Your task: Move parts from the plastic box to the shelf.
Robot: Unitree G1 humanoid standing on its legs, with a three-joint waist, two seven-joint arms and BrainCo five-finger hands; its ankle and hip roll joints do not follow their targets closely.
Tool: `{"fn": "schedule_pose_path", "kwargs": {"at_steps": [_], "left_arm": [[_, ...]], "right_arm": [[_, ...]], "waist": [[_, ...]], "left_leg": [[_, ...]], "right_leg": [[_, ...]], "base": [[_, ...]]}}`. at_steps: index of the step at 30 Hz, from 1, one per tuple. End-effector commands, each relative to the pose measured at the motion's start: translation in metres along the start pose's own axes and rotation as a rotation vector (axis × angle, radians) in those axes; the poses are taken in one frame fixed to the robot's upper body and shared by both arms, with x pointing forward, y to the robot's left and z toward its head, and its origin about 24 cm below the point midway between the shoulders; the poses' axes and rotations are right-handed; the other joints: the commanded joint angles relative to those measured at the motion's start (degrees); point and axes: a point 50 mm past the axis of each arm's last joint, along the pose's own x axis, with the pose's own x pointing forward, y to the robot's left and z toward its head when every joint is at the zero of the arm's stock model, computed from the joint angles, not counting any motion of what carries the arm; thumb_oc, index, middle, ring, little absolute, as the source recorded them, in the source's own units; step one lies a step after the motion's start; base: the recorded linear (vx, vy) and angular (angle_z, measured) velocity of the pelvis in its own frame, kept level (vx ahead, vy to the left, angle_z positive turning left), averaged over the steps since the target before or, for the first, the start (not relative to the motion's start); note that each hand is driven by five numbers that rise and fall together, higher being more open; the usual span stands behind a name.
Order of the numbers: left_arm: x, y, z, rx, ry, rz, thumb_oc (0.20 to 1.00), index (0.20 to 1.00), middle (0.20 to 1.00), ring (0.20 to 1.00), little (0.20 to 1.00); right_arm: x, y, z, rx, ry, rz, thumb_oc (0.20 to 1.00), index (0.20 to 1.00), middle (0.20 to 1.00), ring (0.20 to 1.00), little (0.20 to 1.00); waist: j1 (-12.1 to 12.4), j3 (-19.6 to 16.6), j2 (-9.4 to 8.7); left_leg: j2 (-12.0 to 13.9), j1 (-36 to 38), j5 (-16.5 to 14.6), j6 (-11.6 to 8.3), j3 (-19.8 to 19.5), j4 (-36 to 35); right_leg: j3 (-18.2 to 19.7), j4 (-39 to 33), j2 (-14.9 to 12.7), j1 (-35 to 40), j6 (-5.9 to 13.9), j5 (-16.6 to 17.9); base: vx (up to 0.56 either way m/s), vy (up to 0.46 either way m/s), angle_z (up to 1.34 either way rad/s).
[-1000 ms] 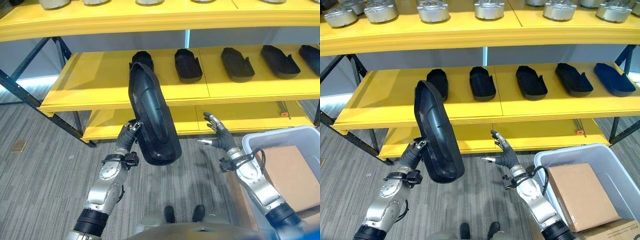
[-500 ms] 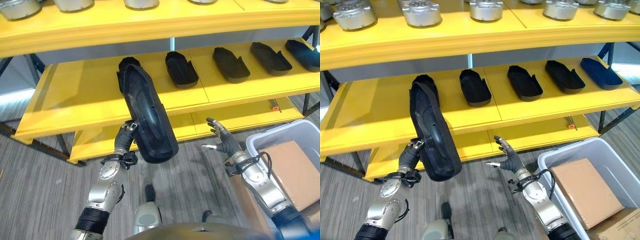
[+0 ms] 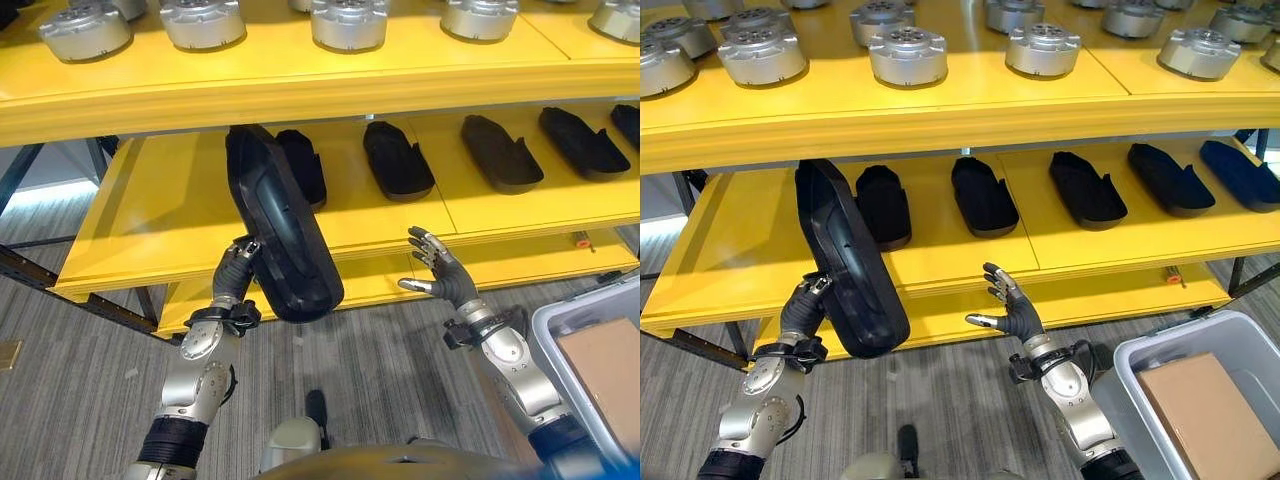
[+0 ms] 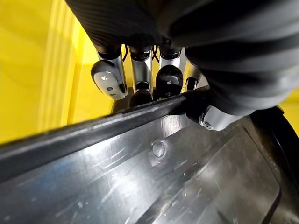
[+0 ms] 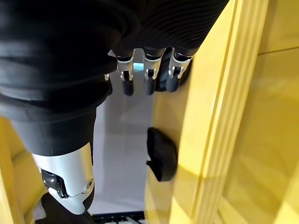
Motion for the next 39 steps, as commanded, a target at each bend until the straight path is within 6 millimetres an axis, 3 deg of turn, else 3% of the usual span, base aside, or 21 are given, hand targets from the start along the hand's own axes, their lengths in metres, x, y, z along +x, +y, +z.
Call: {"fn": "schedule_pose_path", "kwargs": {"at_steps": [1, 5, 6, 7, 8, 9, 10, 12, 15, 20, 21, 23, 26, 28, 29, 32, 37, 38, 39], "left_arm": [[0.008, -0.010, 0.030, 0.018, -0.144, -0.054, 0.200, 0.200, 0.200, 0.200, 0.200], [0.002, -0.006, 0.025, -0.026, -0.124, -0.030, 0.200, 0.200, 0.200, 0.200, 0.200], [0.002, -0.004, 0.024, -0.041, -0.127, -0.030, 0.200, 0.200, 0.200, 0.200, 0.200], [0.003, -0.004, 0.024, -0.039, -0.132, -0.038, 0.200, 0.200, 0.200, 0.200, 0.200], [0.003, -0.003, 0.026, -0.028, -0.145, -0.035, 0.200, 0.200, 0.200, 0.200, 0.200], [0.003, -0.003, 0.028, -0.030, -0.156, -0.032, 0.200, 0.200, 0.200, 0.200, 0.200], [0.006, -0.003, 0.030, -0.036, -0.162, -0.033, 0.200, 0.200, 0.200, 0.200, 0.200], [0.014, -0.014, 0.031, -0.044, -0.161, -0.060, 0.200, 0.200, 0.200, 0.200, 0.200], [0.022, -0.024, 0.031, -0.017, -0.142, -0.107, 0.200, 0.200, 0.200, 0.200, 0.200], [0.026, -0.029, 0.034, 0.015, -0.118, -0.145, 0.200, 0.200, 0.200, 0.200, 0.200], [0.026, -0.029, 0.036, 0.015, -0.118, -0.149, 0.200, 0.200, 0.200, 0.200, 0.200], [0.026, -0.028, 0.041, 0.019, -0.136, -0.136, 0.200, 0.200, 0.200, 0.200, 0.200], [0.028, -0.027, 0.045, 0.015, -0.147, -0.133, 0.200, 0.200, 0.200, 0.200, 0.200], [0.019, -0.025, 0.041, 0.007, -0.154, -0.143, 0.200, 0.200, 0.200, 0.200, 0.200], [0.014, -0.023, 0.038, 0.002, -0.146, -0.147, 0.200, 0.200, 0.200, 0.200, 0.200], [0.009, -0.022, 0.032, 0.001, -0.120, -0.146, 0.200, 0.200, 0.200, 0.200, 0.200], [0.009, -0.020, 0.025, -0.008, -0.096, -0.136, 0.200, 0.200, 0.200, 0.200, 0.200], [0.009, -0.020, 0.026, -0.010, -0.097, -0.133, 0.200, 0.200, 0.200, 0.200, 0.200], [0.010, -0.020, 0.026, -0.025, -0.101, -0.134, 0.200, 0.200, 0.200, 0.200, 0.200]], "right_arm": [[0.006, 0.000, 0.019, 0.033, -0.126, 0.014, 1.000, 1.000, 1.000, 1.000, 1.000], [0.009, 0.004, 0.016, 0.032, -0.108, 0.047, 1.000, 1.000, 1.000, 1.000, 1.000], [0.007, 0.002, 0.015, 0.004, -0.095, 0.037, 1.000, 1.000, 1.000, 1.000, 1.000], [0.008, 0.000, 0.014, -0.002, -0.079, 0.023, 1.000, 1.000, 1.000, 1.000, 1.000], [0.008, -0.003, 0.013, 0.001, -0.073, 0.024, 1.000, 1.000, 1.000, 1.000, 1.000], [0.006, -0.004, 0.014, -0.013, -0.069, 0.029, 1.000, 1.000, 1.000, 1.000, 1.000], [0.003, -0.007, 0.014, -0.031, -0.062, 0.027, 1.000, 1.000, 1.000, 1.000, 1.000], [0.001, -0.011, 0.015, -0.058, -0.065, 0.003, 1.000, 1.000, 1.000, 1.000, 1.000], [-0.001, -0.017, 0.011, -0.044, -0.069, -0.038, 1.000, 1.000, 1.000, 1.000, 1.000], [0.000, -0.004, 0.009, -0.038, -0.080, -0.024, 1.000, 1.000, 1.000, 1.000, 1.000], [0.000, -0.002, 0.008, -0.033, -0.078, -0.025, 1.000, 1.000, 1.000, 1.000, 1.000], [0.005, 0.005, 0.012, -0.019, -0.093, -0.008, 1.000, 1.000, 1.000, 1.000, 1.000], [0.007, 0.004, 0.017, -0.022, -0.109, -0.003, 1.000, 1.000, 1.000, 1.000, 1.000], [-0.002, -0.002, 0.018, -0.032, -0.113, -0.010, 1.000, 1.000, 1.000, 1.000, 1.000], [-0.007, -0.006, 0.017, -0.036, -0.108, -0.020, 1.000, 1.000, 1.000, 1.000, 1.000], [-0.011, -0.010, 0.014, -0.042, -0.097, -0.022, 1.000, 1.000, 1.000, 1.000, 1.000], [-0.007, -0.009, 0.010, -0.053, -0.091, 0.012, 1.000, 1.000, 1.000, 1.000, 1.000], [-0.007, -0.009, 0.011, -0.051, -0.094, 0.020, 1.000, 1.000, 1.000, 1.000, 1.000], [-0.005, -0.010, 0.011, -0.024, -0.084, 0.027, 1.000, 1.000, 1.000, 1.000, 1.000]], "waist": [[0.5, -2.5, 1.64], [2.0, -1.8, 2.41], [2.0, -1.2, 2.40], [1.6, -0.9, 1.82], [1.1, -1.0, 0.90], [0.5, -1.5, 0.54], [-0.8, -1.9, 0.99], [-2.5, -1.9, 1.95], [-3.5, -1.6, 2.66], [-3.0, -2.2, 2.26], [-2.7, -2.3, 2.26], [-1.2, -2.1, 2.28], [-1.9, -1.7, 2.18], [-2.8, -1.4, 1.11], [-3.0, -1.5, 0.80], [-3.0, -1.7, 0.51], [-2.7, -3.0, 1.23], [-2.7, -3.1, 1.28], [-2.4, -2.6, 0.87]], "left_leg": [[1.1, 1.8, -3.9, -2.39, -1.5, 0.4], [0.9, -1.5, -0.9, -4.21, -5.4, 0.4], [0.6, -0.9, -1.2, -3.93, -3.6, 1.2], [0.8, -0.9, -3.6, -3.42, -2.1, 4.9], [1.8, -0.1, -5.2, -3.40, -2.6, 7.2], [4.5, 1.0, -4.4, -4.13, -3.0, 6.3], [7.9, 2.4, -2.7, -5.29, -1.2, 4.1], [9.7, 2.5, -0.6, -6.45, 2.5, 1.8], [8.3, 3.7, -1.0, -6.11, 3.5, 0.7], [4.9, 4.8, -3.8, -3.79, 4.7, 0.4], [4.7, 4.9, -4.0, -3.67, 5.6, 0.4], [4.4, 5.7, -5.1, -3.92, 9.3, 0.4], [3.1, 5.2, -6.1, -2.17, 8.6, 0.4], [1.2, 3.9, -5.6, -1.85, 6.5, 0.4], [0.4, 3.5, -5.8, -1.84, 5.2, 0.4], [-0.5, 3.3, -5.7, -1.42, 3.7, 0.4], [-1.6, 4.3, -5.7, -2.05, 4.0, 0.4], [-2.0, 4.5, -6.1, -2.16, 4.5, 1.1], [-2.5, 2.8, -7.9, -2.66, 3.5, 6.5]], "right_leg": [[-0.6, 6.1, 5.0, -5.0, -1.72, 1.5], [0.3, 4.1, 6.0, -4.2, -2.84, 0.9], [-0.1, 4.3, 5.2, -4.1, -2.86, 0.7], [-0.7, 4.5, 4.2, -4.5, -2.94, 1.0], [-0.4, 4.6, 3.2, -5.0, -2.82, 1.9], [0.1, 4.8, 2.6, -5.5, -2.72, 2.3], [-0.1, 5.5, 1.5, -5.8, -2.63, 1.9], [-1.4, 6.3, 0.2, -5.7, -2.27, 1.5], [-2.3, 6.7, -1.7, -5.4, -0.68, 2.3], [-3.4, 5.6, -7.2, -6.0, 3.19, 10.4], [-4.3, 5.4, -7.8, -6.0, 3.48, 11.1], [-9.6, 7.2, -9.1, -7.2, 5.25, 13.1], [-8.1, 10.5, -2.5, -9.6, 3.61, 8.0], [-4.6, 4.2, 4.8, -9.6, 0.41, 7.2], [-2.6, 1.8, 5.9, -8.6, -0.31, 6.9], [0.3, 1.4, 6.3, -7.6, -0.62, 6.6], [0.8, -3.3, 6.7, -4.8, -1.65, 6.0], [0.8, -3.6, 6.6, -4.5, -1.70, 6.0], [1.1, -3.6, 6.0, -3.8, -2.12, 5.9]], "base": [[-0.09, -0.172, 0.06], [-0.12, -0.116, 0.11], [-0.30, 0.081, 0.22], [-0.37, 0.209, 0.46], [-0.33, 0.367, 0.24], [-0.28, 0.585, -0.06], [-0.24, 0.689, -0.22], [-0.20, 0.582, 0.25], [-0.11, 0.395, 0.41], [-0.07, 0.248, -0.04], [-0.10, 0.226, 0.07], [-0.11, 0.203, -0.24], [-0.04, 0.059, -0.58], [0.00, -0.091, -0.01], [0.02, -0.096, 0.13], [0.09, -0.086, 0.63], [0.08, -0.063, 0.09], [0.07, 0.017, 0.25], [0.04, 0.046, 0.11]]}}
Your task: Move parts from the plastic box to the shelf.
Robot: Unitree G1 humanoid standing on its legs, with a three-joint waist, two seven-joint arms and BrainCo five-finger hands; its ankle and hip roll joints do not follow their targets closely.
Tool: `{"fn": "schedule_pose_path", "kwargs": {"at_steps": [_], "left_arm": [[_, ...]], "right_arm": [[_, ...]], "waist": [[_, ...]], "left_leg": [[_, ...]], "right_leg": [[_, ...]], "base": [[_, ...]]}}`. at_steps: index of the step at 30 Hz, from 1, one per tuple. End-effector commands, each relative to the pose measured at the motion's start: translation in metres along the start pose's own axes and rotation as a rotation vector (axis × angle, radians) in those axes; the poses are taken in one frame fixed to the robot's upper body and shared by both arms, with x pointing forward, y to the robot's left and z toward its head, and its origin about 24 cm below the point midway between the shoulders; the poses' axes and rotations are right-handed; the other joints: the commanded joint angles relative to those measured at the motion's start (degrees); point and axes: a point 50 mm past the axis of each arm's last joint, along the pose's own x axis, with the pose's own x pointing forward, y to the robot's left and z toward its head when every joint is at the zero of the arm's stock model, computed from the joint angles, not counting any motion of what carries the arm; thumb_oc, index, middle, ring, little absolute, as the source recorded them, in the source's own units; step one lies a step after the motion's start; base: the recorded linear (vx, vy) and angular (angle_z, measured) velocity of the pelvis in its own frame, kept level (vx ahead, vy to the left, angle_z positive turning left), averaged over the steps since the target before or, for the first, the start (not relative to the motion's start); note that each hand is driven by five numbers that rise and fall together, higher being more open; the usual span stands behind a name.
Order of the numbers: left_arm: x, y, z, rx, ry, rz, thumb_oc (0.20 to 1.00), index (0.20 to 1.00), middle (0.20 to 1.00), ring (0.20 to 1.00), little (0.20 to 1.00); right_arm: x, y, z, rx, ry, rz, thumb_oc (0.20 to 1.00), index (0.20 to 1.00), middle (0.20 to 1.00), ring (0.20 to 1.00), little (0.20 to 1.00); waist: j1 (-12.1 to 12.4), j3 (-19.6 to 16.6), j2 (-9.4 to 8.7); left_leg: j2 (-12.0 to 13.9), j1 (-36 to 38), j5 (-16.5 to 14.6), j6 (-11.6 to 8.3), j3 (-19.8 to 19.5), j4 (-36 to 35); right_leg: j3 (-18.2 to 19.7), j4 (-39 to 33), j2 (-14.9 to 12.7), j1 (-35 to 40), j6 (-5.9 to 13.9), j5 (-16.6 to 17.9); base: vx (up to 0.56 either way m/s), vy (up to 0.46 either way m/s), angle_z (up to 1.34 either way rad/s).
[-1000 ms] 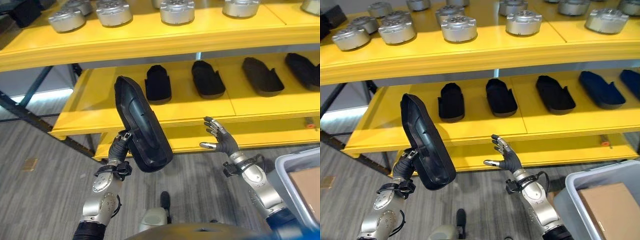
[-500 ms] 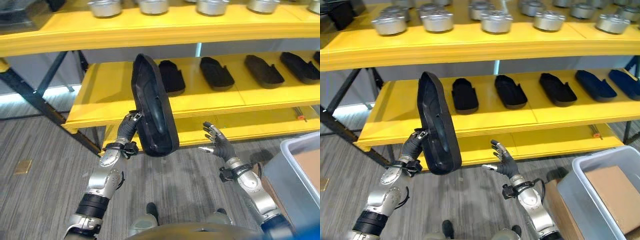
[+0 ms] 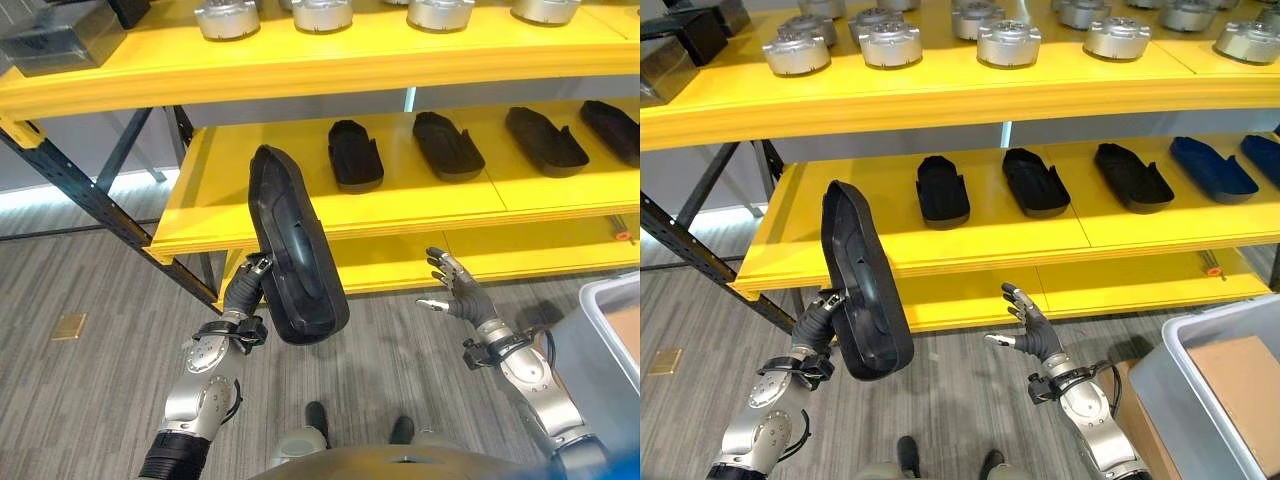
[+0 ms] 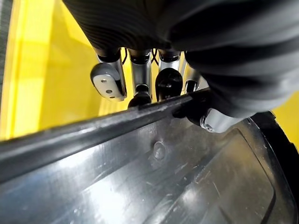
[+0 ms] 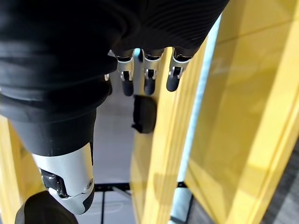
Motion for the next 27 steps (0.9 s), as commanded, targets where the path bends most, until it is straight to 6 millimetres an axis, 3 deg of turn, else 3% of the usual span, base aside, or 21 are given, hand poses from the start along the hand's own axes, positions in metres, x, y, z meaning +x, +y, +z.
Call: {"fn": "schedule_pose_path", "kwargs": {"at_steps": [1, 6, 10, 11, 27], "left_arm": [[0.018, -0.016, 0.048, 0.002, -0.212, -0.096, 0.200, 0.200, 0.200, 0.200, 0.200], [0.022, -0.016, 0.049, 0.017, -0.208, -0.092, 0.200, 0.200, 0.200, 0.200, 0.200], [0.022, -0.017, 0.048, 0.021, -0.197, -0.093, 0.200, 0.200, 0.200, 0.200, 0.200], [0.024, -0.014, 0.047, -0.060, -0.195, -0.042, 0.200, 0.200, 0.200, 0.200, 0.200], [0.024, -0.016, 0.049, -0.050, -0.185, -0.056, 0.200, 0.200, 0.200, 0.200, 0.200]], "right_arm": [[0.020, 0.006, 0.032, 0.031, -0.173, 0.053, 1.000, 1.000, 1.000, 1.000, 1.000], [0.018, 0.011, 0.032, 0.042, -0.181, 0.076, 1.000, 1.000, 1.000, 1.000, 1.000], [0.015, 0.012, 0.032, 0.064, -0.189, 0.047, 1.000, 1.000, 1.000, 1.000, 1.000], [0.025, 0.017, 0.028, 0.215, -0.156, 0.097, 1.000, 1.000, 1.000, 1.000, 1.000], [0.025, 0.018, 0.026, 0.220, -0.138, 0.086, 1.000, 1.000, 1.000, 1.000, 1.000]], "waist": [[0.7, -0.2, -4.55], [-0.1, -0.7, -3.77], [-0.6, -1.5, -3.90], [1.1, -2.1, -3.68], [1.3, -1.9, -3.73]], "left_leg": [[-6.3, 0.9, -8.0, -0.91, -0.8, 7.8], [-2.4, 3.5, -4.9, -1.33, -3.2, 0.1], [-2.5, 4.1, -5.8, -1.22, -2.8, 0.1], [-0.9, 3.9, -4.8, -2.56, -2.1, 0.1], [-1.3, 4.0, -4.9, -2.00, -2.1, 0.1]], "right_leg": [[3.3, -1.1, -2.3, 0.4, 3.48, 3.3], [4.5, 0.3, -2.7, 0.5, 3.84, 2.3], [4.4, -0.3, -2.9, 1.1, 4.27, 2.4], [1.5, -1.6, -5.0, 1.0, 5.33, 3.9], [1.2, -1.6, -5.3, 1.1, 5.67, 4.2]], "base": [[0.02, 0.067, 0.06], [0.06, 0.205, -0.18], [0.05, 0.096, -0.01], [0.02, 0.036, -0.01], [0.00, 0.002, 0.00]]}}
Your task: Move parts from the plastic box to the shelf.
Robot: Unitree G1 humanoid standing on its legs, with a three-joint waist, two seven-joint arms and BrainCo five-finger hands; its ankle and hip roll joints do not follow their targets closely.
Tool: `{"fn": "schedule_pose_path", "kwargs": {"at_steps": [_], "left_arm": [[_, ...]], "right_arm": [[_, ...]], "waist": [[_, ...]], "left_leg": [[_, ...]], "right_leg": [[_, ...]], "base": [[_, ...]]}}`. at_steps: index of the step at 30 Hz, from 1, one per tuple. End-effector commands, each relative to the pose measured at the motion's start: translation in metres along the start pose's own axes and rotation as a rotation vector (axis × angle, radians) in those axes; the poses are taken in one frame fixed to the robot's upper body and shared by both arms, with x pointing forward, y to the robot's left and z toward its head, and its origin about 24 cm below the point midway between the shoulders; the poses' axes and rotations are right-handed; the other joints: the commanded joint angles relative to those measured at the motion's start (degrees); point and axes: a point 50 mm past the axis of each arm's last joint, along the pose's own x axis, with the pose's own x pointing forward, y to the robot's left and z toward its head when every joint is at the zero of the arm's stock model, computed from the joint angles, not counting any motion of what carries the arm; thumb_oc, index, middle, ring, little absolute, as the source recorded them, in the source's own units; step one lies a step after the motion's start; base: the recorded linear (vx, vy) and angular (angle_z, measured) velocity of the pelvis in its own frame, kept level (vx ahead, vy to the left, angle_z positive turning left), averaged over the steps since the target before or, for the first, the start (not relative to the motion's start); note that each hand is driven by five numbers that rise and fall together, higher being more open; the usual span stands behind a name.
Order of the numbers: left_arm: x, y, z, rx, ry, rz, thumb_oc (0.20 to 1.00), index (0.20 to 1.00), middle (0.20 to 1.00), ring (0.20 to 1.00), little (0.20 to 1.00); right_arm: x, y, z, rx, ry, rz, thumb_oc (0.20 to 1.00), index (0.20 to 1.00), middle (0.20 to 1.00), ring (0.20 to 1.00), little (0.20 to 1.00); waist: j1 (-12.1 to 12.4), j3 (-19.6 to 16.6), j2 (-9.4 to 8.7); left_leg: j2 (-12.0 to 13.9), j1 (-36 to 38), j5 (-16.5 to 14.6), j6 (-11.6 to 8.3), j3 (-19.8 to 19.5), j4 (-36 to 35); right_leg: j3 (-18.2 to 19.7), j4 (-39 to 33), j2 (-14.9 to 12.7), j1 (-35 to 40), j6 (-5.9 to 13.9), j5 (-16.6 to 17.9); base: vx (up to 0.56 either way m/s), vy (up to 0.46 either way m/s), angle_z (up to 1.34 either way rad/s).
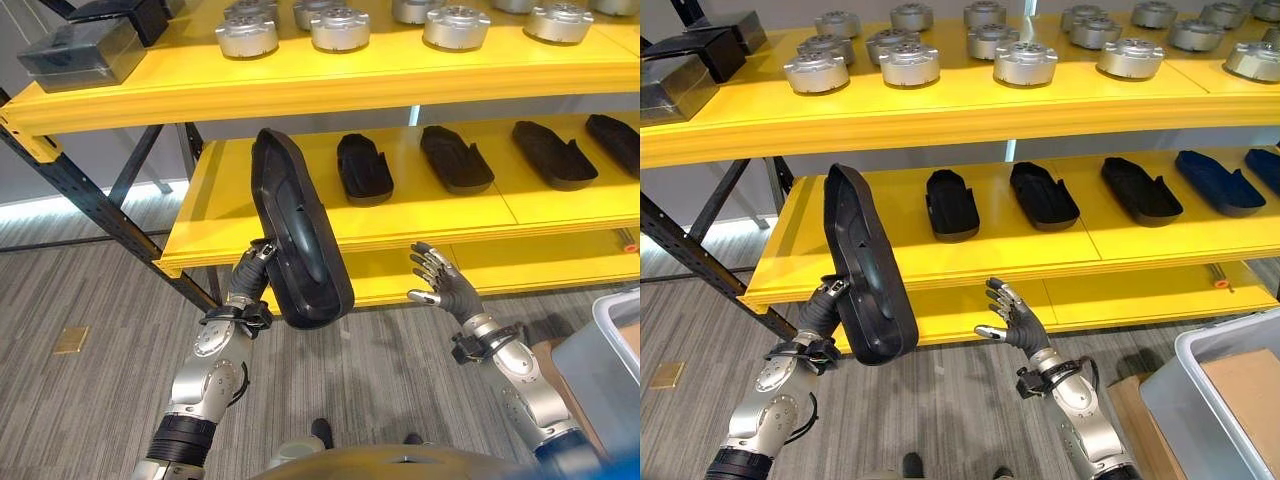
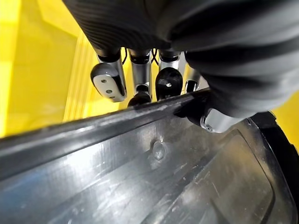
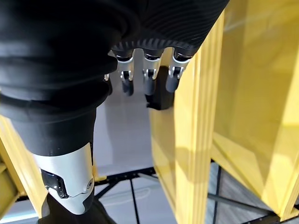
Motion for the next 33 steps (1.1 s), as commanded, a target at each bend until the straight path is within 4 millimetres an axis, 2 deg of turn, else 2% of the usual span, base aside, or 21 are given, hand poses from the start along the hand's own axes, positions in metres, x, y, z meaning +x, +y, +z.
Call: {"fn": "schedule_pose_path", "kwargs": {"at_steps": [1, 15, 20, 24, 27, 28, 30, 31, 33], "left_arm": [[0.012, -0.006, 0.037, -0.008, -0.155, -0.038, 0.200, 0.200, 0.200, 0.200, 0.200], [0.012, -0.005, 0.038, -0.012, -0.152, -0.037, 0.200, 0.200, 0.200, 0.200, 0.200], [0.014, -0.004, 0.039, 0.002, -0.147, -0.024, 0.200, 0.200, 0.200, 0.200, 0.200], [0.016, -0.002, 0.040, 0.009, -0.157, -0.019, 0.200, 0.200, 0.200, 0.200, 0.200], [0.019, -0.004, 0.045, 0.013, -0.183, -0.024, 0.200, 0.200, 0.200, 0.200, 0.200], [0.020, -0.004, 0.046, 0.010, -0.192, -0.013, 0.200, 0.200, 0.200, 0.200, 0.200], [0.021, -0.003, 0.047, 0.007, -0.197, -0.004, 0.200, 0.200, 0.200, 0.200, 0.200], [0.021, -0.002, 0.047, 0.007, -0.197, 0.000, 0.200, 0.200, 0.200, 0.200, 0.200], [0.017, 0.002, 0.047, 0.005, -0.192, 0.001, 0.200, 0.200, 0.200, 0.200, 0.200]], "right_arm": [[0.016, 0.007, 0.021, 0.003, -0.120, 0.024, 1.000, 1.000, 1.000, 1.000, 1.000], [0.016, 0.005, 0.022, -0.014, -0.120, 0.007, 1.000, 1.000, 1.000, 1.000, 1.000], [0.016, 0.003, 0.024, -0.014, -0.129, -0.003, 1.000, 1.000, 1.000, 1.000, 1.000], [0.017, 0.003, 0.025, -0.013, -0.136, -0.001, 1.000, 1.000, 1.000, 1.000, 1.000], [0.020, 0.005, 0.027, -0.013, -0.144, 0.008, 1.000, 1.000, 1.000, 1.000, 1.000], [0.022, 0.007, 0.027, -0.012, -0.151, 0.021, 1.000, 1.000, 1.000, 1.000, 1.000], [0.024, 0.009, 0.028, -0.011, -0.154, 0.030, 1.000, 1.000, 1.000, 1.000, 1.000], [0.024, 0.010, 0.029, -0.011, -0.155, 0.033, 1.000, 1.000, 1.000, 1.000, 1.000], [0.021, 0.009, 0.030, -0.013, -0.145, 0.034, 1.000, 1.000, 1.000, 1.000, 1.000]], "waist": [[0.3, -0.8, -1.76], [0.1, -0.3, -2.02], [-0.4, 0.3, -2.13], [-0.6, 0.7, -1.83], [-0.3, 1.4, -1.05], [-0.1, 2.1, -0.54], [-0.2, 2.6, -0.42], [-0.4, 3.2, -0.65], [-1.8, 4.1, -1.50]], "left_leg": [[0.6, 1.4, -2.6, -2.89, -0.3, 0.4], [-0.5, 2.0, -3.3, -1.73, -0.1, 0.4], [-2.2, 2.5, -4.1, 0.09, 0.0, 0.4], [-3.2, 2.4, -4.4, 1.35, 0.0, 0.4], [-3.9, 2.1, -4.3, 2.61, 0.3, 0.4], [-4.2, 2.3, -4.6, 2.99, 1.0, 0.4], [-4.6, 2.4, -4.8, 3.23, 1.3, 0.4], [-5.1, 2.9, -5.2, 3.31, 1.0, 0.4], [-6.6, 3.8, -6.1, 3.25, -1.0, 0.4]], "right_leg": [[-0.4, 0.2, -2.8, -1.3, 4.68, 2.3], [0.2, 0.2, -3.3, -0.7, 5.12, 2.6], [1.3, 1.9, -3.9, -0.6, 5.68, 2.5], [2.0, 6.7, -4.7, -2.5, 6.35, 2.2], [0.6, 16.9, -6.5, -6.9, 7.41, 3.4], [-1.5, 22.4, -7.7, -10.0, 7.75, 5.3], [-2.2, 26.2, -8.2, -12.9, 8.05, 6.2], [-1.9, 27.4, -7.6, -14.3, 8.34, 6.0], [-0.9, 22.7, -3.1, -17.0, 8.12, 6.5]], "base": [[0.00, 0.000, 0.00], [0.00, 0.062, 0.01], [0.00, 0.221, 0.01], [-0.04, 0.156, 0.03], [-0.07, 0.241, 0.01], [-0.05, 0.179, 0.04], [-0.03, 0.144, -0.06], [0.01, 0.097, -0.11], [0.13, 0.050, 0.01]]}}
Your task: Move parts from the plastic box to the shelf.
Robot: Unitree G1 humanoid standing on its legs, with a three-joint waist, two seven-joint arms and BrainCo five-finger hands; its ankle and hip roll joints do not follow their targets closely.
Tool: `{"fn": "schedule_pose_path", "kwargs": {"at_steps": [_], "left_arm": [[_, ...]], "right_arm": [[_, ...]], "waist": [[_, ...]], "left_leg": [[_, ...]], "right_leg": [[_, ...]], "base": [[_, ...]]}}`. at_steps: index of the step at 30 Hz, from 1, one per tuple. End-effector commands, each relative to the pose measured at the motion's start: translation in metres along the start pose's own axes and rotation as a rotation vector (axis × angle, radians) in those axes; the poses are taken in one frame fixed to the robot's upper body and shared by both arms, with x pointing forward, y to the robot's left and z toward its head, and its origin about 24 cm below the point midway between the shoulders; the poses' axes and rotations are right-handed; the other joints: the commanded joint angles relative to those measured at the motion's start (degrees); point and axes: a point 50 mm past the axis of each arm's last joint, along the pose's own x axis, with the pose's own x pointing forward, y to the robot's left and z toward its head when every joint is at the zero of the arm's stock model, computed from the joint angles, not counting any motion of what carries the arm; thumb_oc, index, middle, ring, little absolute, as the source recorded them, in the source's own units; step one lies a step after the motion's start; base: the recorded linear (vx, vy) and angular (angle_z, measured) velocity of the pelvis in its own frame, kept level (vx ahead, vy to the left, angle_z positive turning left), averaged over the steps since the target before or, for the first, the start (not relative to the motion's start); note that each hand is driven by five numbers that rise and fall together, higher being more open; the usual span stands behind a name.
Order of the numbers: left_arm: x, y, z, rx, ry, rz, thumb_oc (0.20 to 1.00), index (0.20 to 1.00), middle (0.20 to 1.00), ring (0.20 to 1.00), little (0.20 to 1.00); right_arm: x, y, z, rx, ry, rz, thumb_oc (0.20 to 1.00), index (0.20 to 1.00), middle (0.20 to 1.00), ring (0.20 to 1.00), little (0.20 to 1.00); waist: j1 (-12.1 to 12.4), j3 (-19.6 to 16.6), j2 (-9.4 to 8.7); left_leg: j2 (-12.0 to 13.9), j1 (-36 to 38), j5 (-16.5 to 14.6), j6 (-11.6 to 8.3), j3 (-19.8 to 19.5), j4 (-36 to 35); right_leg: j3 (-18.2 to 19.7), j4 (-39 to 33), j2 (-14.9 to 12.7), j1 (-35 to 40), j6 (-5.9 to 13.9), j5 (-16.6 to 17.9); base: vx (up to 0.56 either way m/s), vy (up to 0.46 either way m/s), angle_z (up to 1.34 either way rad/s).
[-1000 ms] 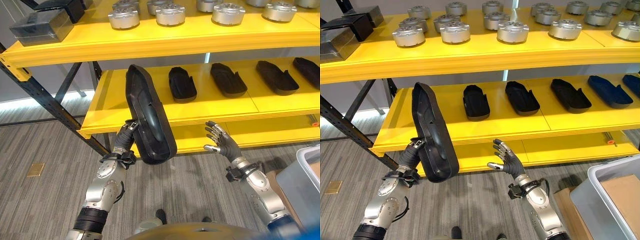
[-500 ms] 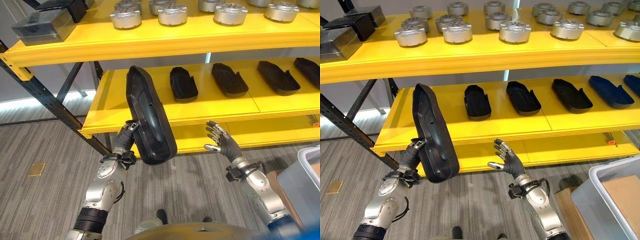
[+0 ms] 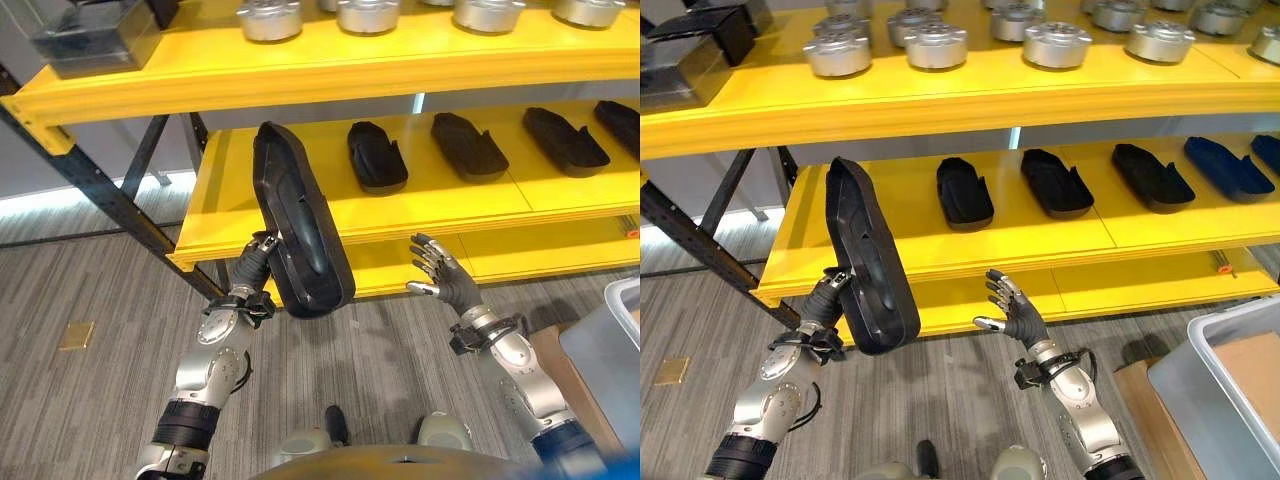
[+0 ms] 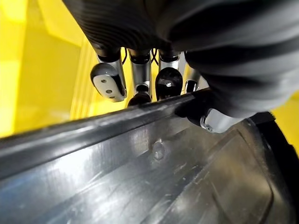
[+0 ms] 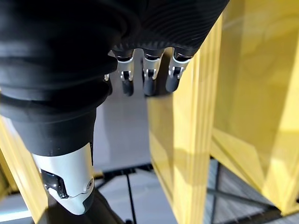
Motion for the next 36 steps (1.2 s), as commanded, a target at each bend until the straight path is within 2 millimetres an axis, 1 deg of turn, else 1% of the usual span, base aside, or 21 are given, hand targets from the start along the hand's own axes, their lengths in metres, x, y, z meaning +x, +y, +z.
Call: {"fn": "schedule_pose_path", "kwargs": {"at_steps": [1, 4, 6, 10, 11, 12, 15, 17, 18, 19, 22, 23, 26, 28, 30, 31, 32, 33, 34, 35, 36], "left_arm": [[0.000, 0.002, 0.035, -0.006, -0.168, -0.019, 0.200, 0.200, 0.200, 0.200, 0.200], [-0.004, 0.001, 0.033, -0.014, -0.159, -0.028, 0.200, 0.200, 0.200, 0.200, 0.200], [-0.007, 0.001, 0.030, -0.021, -0.150, -0.036, 0.200, 0.200, 0.200, 0.200, 0.200], [-0.008, 0.001, 0.029, -0.022, -0.148, -0.036, 0.200, 0.200, 0.200, 0.200, 0.200], [-0.013, 0.003, 0.025, -0.010, -0.135, -0.043, 0.200, 0.200, 0.200, 0.200, 0.200], [-0.014, 0.003, 0.023, -0.011, -0.131, -0.043, 0.200, 0.200, 0.200, 0.200, 0.200], [-0.011, 0.000, 0.023, -0.019, -0.126, -0.046, 0.200, 0.200, 0.200, 0.200, 0.200], [-0.011, -0.002, 0.022, -0.011, -0.113, -0.066, 0.200, 0.200, 0.200, 0.200, 0.200], [-0.011, -0.002, 0.021, -0.006, -0.111, -0.070, 0.200, 0.200, 0.200, 0.200, 0.200], [-0.011, -0.004, 0.022, -0.008, -0.112, -0.078, 0.200, 0.200, 0.200, 0.200, 0.200], [-0.011, -0.009, 0.025, -0.028, -0.124, -0.101, 0.200, 0.200, 0.200, 0.200, 0.200], [-0.011, -0.011, 0.027, -0.029, -0.126, -0.105, 0.200, 0.200, 0.200, 0.200, 0.200], [-0.010, -0.014, 0.027, -0.036, -0.122, -0.109, 0.200, 0.200, 0.200, 0.200, 0.200], [-0.011, -0.014, 0.025, -0.015, -0.114, -0.113, 0.200, 0.200, 0.200, 0.200, 0.200], [-0.012, -0.014, 0.021, -0.025, -0.094, -0.103, 0.200, 0.200, 0.200, 0.200, 0.200], [-0.012, -0.013, 0.019, -0.028, -0.088, -0.099, 0.200, 0.200, 0.200, 0.200, 0.200], [-0.013, -0.012, 0.016, -0.025, -0.083, -0.097, 0.200, 0.200, 0.200, 0.200, 0.200], [-0.013, -0.013, 0.014, -0.022, -0.083, -0.099, 0.200, 0.200, 0.200, 0.200, 0.200], [-0.014, -0.013, 0.014, -0.022, -0.084, -0.103, 0.200, 0.200, 0.200, 0.200, 0.200], [-0.012, -0.012, 0.014, -0.037, -0.094, -0.085, 0.200, 0.200, 0.200, 0.200, 0.200], [-0.008, -0.012, 0.015, -0.048, -0.119, -0.074, 0.200, 0.200, 0.200, 0.200, 0.200]], "right_arm": [[0.007, 0.004, 0.021, -0.003, -0.114, 0.015, 1.000, 1.000, 1.000, 1.000, 1.000], [0.002, 0.001, 0.020, -0.008, -0.111, 0.003, 1.000, 1.000, 1.000, 1.000, 1.000], [-0.002, 0.001, 0.017, -0.013, -0.103, -0.003, 1.000, 1.000, 1.000, 1.000, 1.000], [-0.003, 0.001, 0.017, -0.015, -0.102, -0.002, 1.000, 1.000, 1.000, 1.000, 1.000], [-0.008, 0.000, 0.014, -0.016, -0.096, 0.004, 1.000, 1.000, 1.000, 1.000, 1.000], [-0.009, 0.000, 0.013, -0.017, -0.092, 0.005, 1.000, 1.000, 1.000, 1.000, 1.000], [-0.006, 0.002, 0.010, -0.013, -0.076, -0.003, 1.000, 1.000, 1.000, 1.000, 1.000], [-0.007, 0.002, 0.007, -0.011, -0.057, -0.014, 1.000, 1.000, 1.000, 1.000, 1.000], [-0.008, 0.002, 0.006, -0.008, -0.052, -0.014, 1.000, 1.000, 1.000, 1.000, 1.000], [-0.009, 0.000, 0.005, -0.014, -0.037, -0.022, 1.000, 1.000, 1.000, 1.000, 1.000], [-0.011, -0.003, 0.005, -0.021, -0.038, -0.030, 1.000, 1.000, 1.000, 1.000, 1.000], [-0.012, -0.004, 0.005, -0.028, -0.036, -0.042, 1.000, 1.000, 1.000, 1.000, 1.000], [-0.014, -0.006, 0.007, -0.027, -0.044, -0.051, 1.000, 1.000, 1.000, 1.000, 1.000], [-0.018, -0.009, 0.007, -0.015, -0.048, -0.051, 1.000, 1.000, 1.000, 1.000, 1.000], [-0.020, -0.010, 0.005, -0.007, -0.031, -0.028, 1.000, 1.000, 1.000, 1.000, 1.000], [-0.020, -0.010, 0.004, -0.008, -0.021, -0.008, 1.000, 1.000, 1.000, 1.000, 1.000], [-0.022, -0.010, 0.002, -0.018, -0.008, 0.023, 1.000, 1.000, 1.000, 1.000, 1.000], [-0.022, -0.010, 0.001, -0.024, -0.002, 0.033, 1.000, 1.000, 1.000, 1.000, 1.000], [-0.022, -0.011, 0.002, -0.043, 0.002, 0.038, 1.000, 1.000, 1.000, 1.000, 1.000], [-0.017, -0.013, 0.002, -0.059, 0.008, 0.048, 1.000, 1.000, 1.000, 1.000, 1.000], [-0.009, -0.013, 0.004, -0.075, 0.006, 0.061, 1.000, 1.000, 1.000, 1.000, 1.000]], "waist": [[-1.6, 0.1, -1.68], [-2.4, 0.5, -2.26], [-2.7, 0.5, -2.64], [-2.7, 0.5, -2.70], [-2.1, 0.5, -3.15], [-1.9, 0.2, -2.70], [-1.5, -0.3, -2.98], [-1.5, -1.0, -2.46], [-1.5, -1.1, -2.07], [-1.5, -1.4, -1.94], [-1.6, -1.4, -1.90], [-2.2, -0.9, -2.09], [-2.7, -0.2, -2.13], [-2.7, -0.4, -2.13], [-2.3, -1.3, -1.73], [-2.2, -1.8, -1.46], [-2.4, -2.9, -0.46], [-2.5, -3.0, -0.09], [-2.5, -2.6, -0.52], [-2.7, -0.9, -1.64], [-3.4, -0.2, -1.50]], "left_leg": [[-3.2, 3.8, -5.1, -3.74, -1.9, 0.3], [-4.5, 4.7, -6.0, -3.46, -3.8, 0.3], [-5.3, 5.3, -6.9, -3.22, -4.3, 0.3], [-5.5, 5.5, -7.1, -3.21, -4.2, 0.3], [-6.4, 5.9, -7.3, -2.89, -3.1, 0.3], [-6.1, 6.4, -8.0, -3.00, -3.5, 0.3], [-6.9, 6.2, -7.3, -2.70, -2.5, 0.3], [-7.0, 6.5, -7.0, -2.60, -1.3, 0.3], [-6.7, 7.0, -7.8, -2.81, -1.7, 0.3], [-6.7, 7.3, -7.8, -2.92, -1.3, 0.3], [-6.6, 7.0, -7.8, -3.02, -1.3, 0.6], [-6.5, 6.8, -7.7, -2.79, -1.5, 0.7], [-6.2, 6.1, -9.3, -2.43, -0.8, 3.3], [-6.5, 5.5, -11.1, -2.66, -0.3, 6.6], [-7.3, 5.2, -13.2, -3.75, -0.1, 9.9], [-7.5, 5.0, -13.2, -4.49, 0.2, 11.7], [-6.8, 4.8, -7.6, -8.00, 1.3, 16.7], [-6.4, 3.6, -3.7, -10.19, 1.5, 20.7], [-5.8, -2.0, 1.5, -12.06, 3.4, 29.4], [3.7, -7.5, 0.0, -15.04, 9.1, 42.5], [11.8, -7.1, 0.5, -15.06, 12.2, 38.7]], "right_leg": [[0.9, -20.0, 9.5, 0.9, 0.64, 12.8], [2.5, -25.3, 10.6, 0.6, 0.64, 14.5], [2.5, -27.5, 10.7, -0.8, 1.52, 17.5], [2.0, -27.7, 10.7, -1.0, 1.67, 18.0], [-1.4, -28.2, 9.8, -1.7, 2.06, 19.9], [-1.8, -28.7, 10.2, -0.8, 2.62, 19.2], [-4.4, -29.3, 9.3, 0.1, 2.04, 19.7], [-5.2, -27.1, 9.0, 0.8, 1.54, 18.3], [-4.6, -26.8, 9.4, 1.2, 2.24, 17.3], [-5.3, -26.6, 9.5, 1.9, 1.76, 16.0], [-5.5, -25.6, 9.7, 2.0, 1.21, 15.1], [-4.7, -24.8, 9.7, 0.8, 1.39, 15.9], [-4.1, -23.7, 9.4, -0.1, 1.29, 15.3], [-5.4, -24.1, 8.9, 1.0, -0.27, 12.2], [-6.5, -26.0, 9.3, 3.0, -2.52, 9.1], [-6.7, -27.2, 9.8, 3.9, -3.23, 8.4], [-7.4, -29.5, 11.5, 5.4, -5.05, 6.9], [-7.2, -30.9, 12.4, 6.5, -6.08, 6.3], [-6.9, -33.1, 12.1, 8.2, -7.54, 6.5], [-5.8, -33.5, 11.1, 10.9, -8.12, 4.5], [-6.4, -33.3, 10.1, 11.1, -8.38, 4.1]], "base": [[0.17, 0.030, 0.33], [0.15, 0.020, 0.59], [0.16, 0.034, 0.41], [0.10, 0.031, 0.23], [0.38, 0.112, 0.01], [0.46, 0.135, -0.04], [0.15, 0.050, 0.04], [0.34, 0.110, 0.15], [0.35, 0.105, 0.07], [0.23, 0.064, 0.04], [0.18, 0.058, 0.06], [0.29, 0.072, 0.12], [0.18, -0.006, 0.03], [0.19, -0.057, 0.00], [0.13, -0.039, -0.03], [0.12, -0.040, -0.17], [0.08, -0.060, -0.31], [0.02, -0.064, -0.47], [0.08, -0.085, -0.30], [0.07, 0.042, -0.27], [0.16, 0.393, -0.90]]}}
